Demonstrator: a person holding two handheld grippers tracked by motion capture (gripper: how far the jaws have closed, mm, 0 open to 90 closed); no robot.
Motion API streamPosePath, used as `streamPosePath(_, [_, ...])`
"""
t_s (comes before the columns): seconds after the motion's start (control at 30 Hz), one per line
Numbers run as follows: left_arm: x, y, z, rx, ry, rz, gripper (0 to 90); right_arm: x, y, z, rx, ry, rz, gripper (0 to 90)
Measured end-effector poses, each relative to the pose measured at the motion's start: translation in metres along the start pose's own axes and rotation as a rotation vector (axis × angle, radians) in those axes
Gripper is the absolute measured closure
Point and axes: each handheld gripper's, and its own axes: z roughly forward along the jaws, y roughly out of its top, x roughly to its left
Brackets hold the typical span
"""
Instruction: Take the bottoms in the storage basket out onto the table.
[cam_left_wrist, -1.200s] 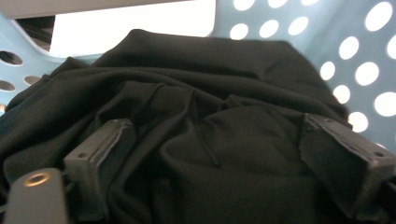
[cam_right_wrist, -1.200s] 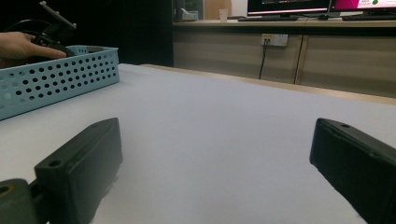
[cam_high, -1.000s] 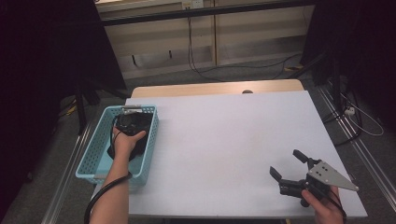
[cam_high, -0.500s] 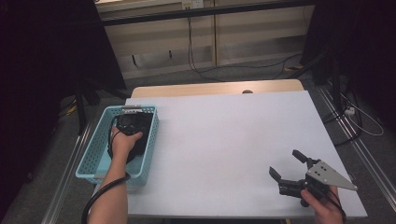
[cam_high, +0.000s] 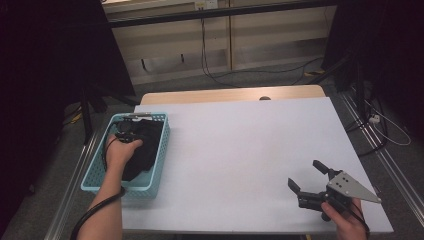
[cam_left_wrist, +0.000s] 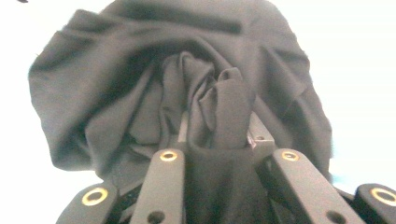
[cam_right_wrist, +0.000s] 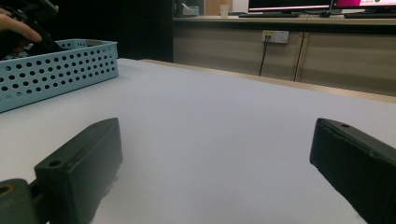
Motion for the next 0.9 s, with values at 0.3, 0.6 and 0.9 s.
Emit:
streamPosePath(0.3, [0.002, 0.027, -0.055, -0.074, -0.014, 0.013, 74.5, 0.001, 0.0, 0.0, -0.001, 0.003, -0.005, 1.5])
streamPosePath(0.6, [-0.004, 0.035, -0.066, -0.114, 0.011, 0.036, 74.5, 0.003, 0.001, 0.0, -0.001, 0.013, -0.009, 1.5])
streamPosePath(0.9, [-0.004, 0.007, -0.003, -0.124, 0.039, 0.051, 73.0, 0.003, 0.001, 0.001, 0.001, 0.018, -0.009, 1.5])
